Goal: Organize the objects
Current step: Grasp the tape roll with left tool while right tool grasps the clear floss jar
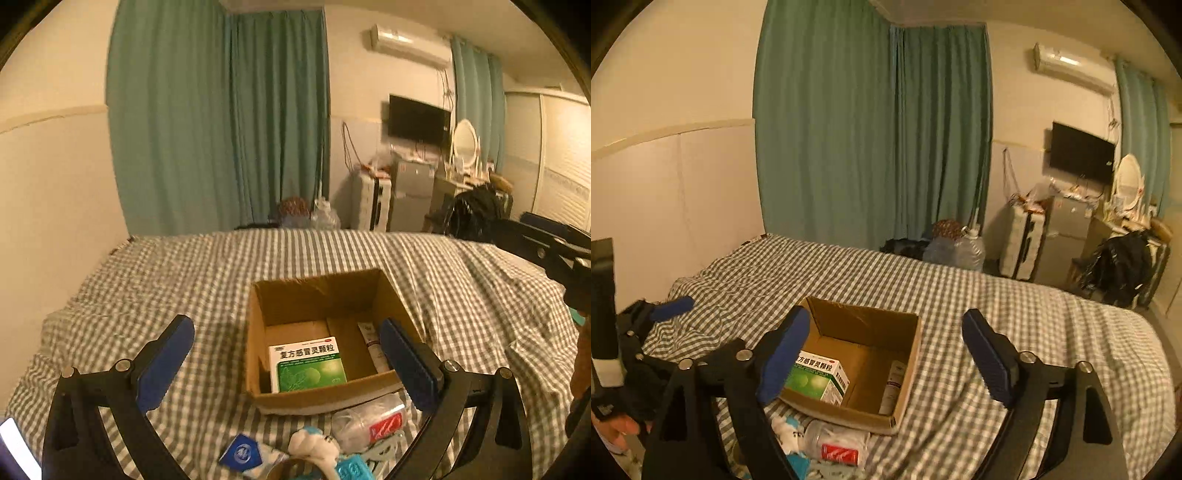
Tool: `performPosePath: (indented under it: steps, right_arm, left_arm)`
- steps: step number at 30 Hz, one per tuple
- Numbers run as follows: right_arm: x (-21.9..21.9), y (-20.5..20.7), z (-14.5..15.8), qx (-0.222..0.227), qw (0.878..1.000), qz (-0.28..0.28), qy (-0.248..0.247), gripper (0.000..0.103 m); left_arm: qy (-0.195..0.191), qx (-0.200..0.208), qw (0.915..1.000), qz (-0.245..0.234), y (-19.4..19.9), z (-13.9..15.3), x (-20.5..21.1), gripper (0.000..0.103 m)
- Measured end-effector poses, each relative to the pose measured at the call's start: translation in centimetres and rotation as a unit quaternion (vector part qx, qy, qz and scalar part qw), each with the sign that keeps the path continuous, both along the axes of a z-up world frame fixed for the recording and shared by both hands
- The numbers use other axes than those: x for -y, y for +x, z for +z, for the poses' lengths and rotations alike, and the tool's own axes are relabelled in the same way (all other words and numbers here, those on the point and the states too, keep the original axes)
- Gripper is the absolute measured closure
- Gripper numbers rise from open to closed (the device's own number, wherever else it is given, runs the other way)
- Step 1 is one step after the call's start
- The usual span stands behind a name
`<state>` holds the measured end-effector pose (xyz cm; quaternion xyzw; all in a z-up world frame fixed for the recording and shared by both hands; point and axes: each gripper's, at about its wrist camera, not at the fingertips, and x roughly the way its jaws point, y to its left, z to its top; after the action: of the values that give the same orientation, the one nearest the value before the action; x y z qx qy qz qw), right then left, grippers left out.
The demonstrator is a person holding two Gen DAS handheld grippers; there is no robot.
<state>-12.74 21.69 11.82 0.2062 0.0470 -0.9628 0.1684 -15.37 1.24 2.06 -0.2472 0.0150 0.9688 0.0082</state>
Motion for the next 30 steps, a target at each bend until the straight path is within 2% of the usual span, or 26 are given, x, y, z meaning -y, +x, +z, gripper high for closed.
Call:
performPosePath:
  steps: [4, 6, 10, 13, 16, 22, 25, 30]
  right_arm:
    - [-0.4, 3.2, 0.9, 0.002, 1.000, -0.011, -0.004, 0.007]
    - [-0.7, 4.6, 0.8, 0.000, 1.000, -0.021, -0.005, 0.000]
    - [-1.1, 6.9, -0.6, 0.001, 0.999, -0.036, -0.011, 0.000]
    - [-1.1, 7.6, -3.0, 0.020, 0.999, -0.039, -0.025, 0.000]
    - [-1.3, 7.7, -6.3, 0.037, 0.998, -0.040, -0.025, 0.000]
    - [-1.6, 6.2, -13.0, 0.080, 0.996, -0.038, -0.009, 0.000]
    - [-1.6, 5.4, -15.1, 0.106, 0.994, -0.036, -0.009, 0.000]
    - [-1.7, 4.3, -17.4, 0.136, 0.990, -0.039, -0.009, 0.000]
  left_arm:
    - [-0.007, -0.015, 0.9998, 0.005, 3.2, 1.1, -0.1, 0.000]
    - [-0.011, -0.021, 0.9996, 0.012, 4.4, 1.2, 0.1, 0.000]
    - [-0.015, -0.018, 0.9989, 0.042, 6.5, -0.1, 0.5, 0.000]
    - [-0.007, 0.003, 0.9986, 0.053, 7.2, -2.3, 0.5, 0.000]
    - [-0.016, 0.028, 0.9977, 0.060, 7.1, -5.5, 0.0, 0.000]
    - [-0.031, 0.105, 0.9927, 0.050, 6.2, -12.7, -1.1, 0.000]
    - [-0.032, 0.144, 0.9883, 0.041, 5.1, -15.7, -1.6, 0.000]
    - [0.004, 0.158, 0.9867, 0.037, 3.8, -18.0, -0.8, 0.000]
